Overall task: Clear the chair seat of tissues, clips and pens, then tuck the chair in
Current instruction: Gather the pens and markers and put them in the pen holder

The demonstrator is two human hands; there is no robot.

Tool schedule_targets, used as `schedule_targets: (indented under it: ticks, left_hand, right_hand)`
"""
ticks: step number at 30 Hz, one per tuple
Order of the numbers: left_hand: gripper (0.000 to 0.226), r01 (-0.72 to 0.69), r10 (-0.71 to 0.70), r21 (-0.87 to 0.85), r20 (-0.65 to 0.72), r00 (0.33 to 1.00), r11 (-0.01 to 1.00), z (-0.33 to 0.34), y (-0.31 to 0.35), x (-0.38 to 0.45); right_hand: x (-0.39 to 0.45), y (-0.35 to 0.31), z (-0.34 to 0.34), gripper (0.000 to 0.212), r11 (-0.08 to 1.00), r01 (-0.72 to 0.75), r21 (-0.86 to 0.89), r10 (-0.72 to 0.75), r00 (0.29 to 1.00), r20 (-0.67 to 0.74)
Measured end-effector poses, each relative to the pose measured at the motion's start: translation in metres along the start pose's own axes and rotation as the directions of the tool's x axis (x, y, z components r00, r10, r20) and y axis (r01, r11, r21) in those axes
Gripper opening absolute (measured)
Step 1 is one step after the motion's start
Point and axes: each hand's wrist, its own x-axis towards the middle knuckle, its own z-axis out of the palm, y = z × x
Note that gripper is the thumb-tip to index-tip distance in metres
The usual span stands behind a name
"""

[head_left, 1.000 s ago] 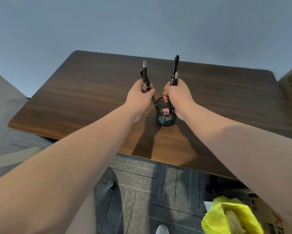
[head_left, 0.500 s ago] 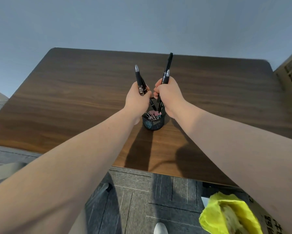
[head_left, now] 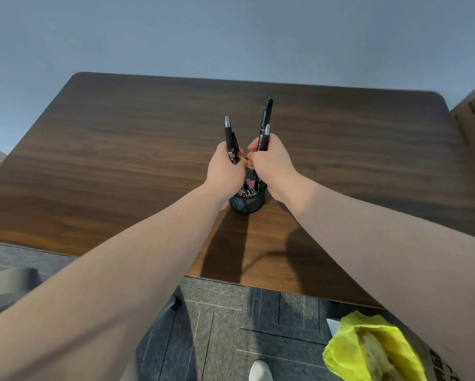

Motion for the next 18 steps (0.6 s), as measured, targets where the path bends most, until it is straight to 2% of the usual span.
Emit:
schedule_targets:
  ticks: [5,7,12,18]
  left_hand:
    - [0.021,0.010,-0.010,-0.002,0.030,0.999,1.000,0.001,0.002,-0.004]
    - [0.034,0.000,-0.001,0.007,0.044,0.999,1.000,0.001,0.004,-0.007]
    - [0.055,-0.031,0.028,0.039,0.071,0.997,0.999,-0.003,0.010,-0.019]
    - [0.069,-0.057,0.040,0.180,0.100,0.994,0.982,-0.021,0.020,-0.030]
  right_hand:
    - [-0.005,0.002,-0.004,0.022,0.991,0.072,-0.111,-0.071,0.997,0.017]
    - [-0.008,0.000,-0.005,0.024,0.987,0.103,-0.126,-0.102,0.995,0.016]
    - [-0.014,-0.003,-0.008,0.040,0.975,0.154,-0.158,-0.155,0.988,0.008]
    - [-0.029,-0.004,-0.018,0.057,0.907,0.221,-0.358,-0.226,0.974,0.029]
